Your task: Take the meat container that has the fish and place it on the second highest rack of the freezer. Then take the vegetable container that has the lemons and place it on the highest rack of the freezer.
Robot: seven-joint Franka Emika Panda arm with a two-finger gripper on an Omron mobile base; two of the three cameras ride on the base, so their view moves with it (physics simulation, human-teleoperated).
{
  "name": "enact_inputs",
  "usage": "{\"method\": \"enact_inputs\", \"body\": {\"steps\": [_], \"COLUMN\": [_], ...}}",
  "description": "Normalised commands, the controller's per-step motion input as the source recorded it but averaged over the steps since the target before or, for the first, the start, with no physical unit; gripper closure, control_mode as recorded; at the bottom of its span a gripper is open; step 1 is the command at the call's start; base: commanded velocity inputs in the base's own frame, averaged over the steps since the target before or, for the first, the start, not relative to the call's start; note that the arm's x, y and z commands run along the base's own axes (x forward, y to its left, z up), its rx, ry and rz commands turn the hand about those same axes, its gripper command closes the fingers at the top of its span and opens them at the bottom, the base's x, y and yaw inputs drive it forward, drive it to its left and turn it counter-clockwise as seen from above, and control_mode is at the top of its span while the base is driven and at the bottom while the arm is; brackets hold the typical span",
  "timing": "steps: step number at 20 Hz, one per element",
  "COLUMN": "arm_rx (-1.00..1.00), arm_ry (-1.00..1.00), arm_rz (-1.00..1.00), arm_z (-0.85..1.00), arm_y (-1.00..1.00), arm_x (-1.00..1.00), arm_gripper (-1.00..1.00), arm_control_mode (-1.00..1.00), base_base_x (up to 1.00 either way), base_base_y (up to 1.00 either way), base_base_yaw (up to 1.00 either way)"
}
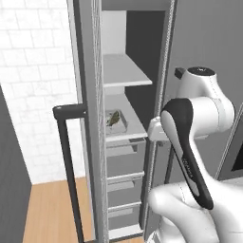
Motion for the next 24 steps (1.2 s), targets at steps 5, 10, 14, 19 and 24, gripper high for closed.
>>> {"method": "enact_inputs", "body": {"steps": [5, 10, 14, 19, 24], "arm_rx": [0.00, 0.00, 0.00, 0.00, 0.00], "arm_ry": [0.00, 0.00, 0.00, 0.00, 0.00], "arm_rz": [0.00, 0.00, 0.00, 0.00, 0.00], "arm_z": [0.00, 0.00, 0.00, 0.00, 0.00], "arm_y": [0.00, 0.00, 0.00, 0.00, 0.00], "arm_x": [0.00, 0.00, 0.00, 0.00, 0.00], "arm_gripper": [-1.00, -1.00, -1.00, -1.00, -1.00], "arm_control_mode": [1.00, 1.00, 1.00, 1.00, 1.00], "base_base_x": [-0.15, 0.16, 0.09, 0.01, 0.08], "base_base_y": [-0.93, -1.00, -1.00, -1.00, -1.00], "base_base_yaw": [0.03, 0.10, 0.07, 0.02, 0.00]}}
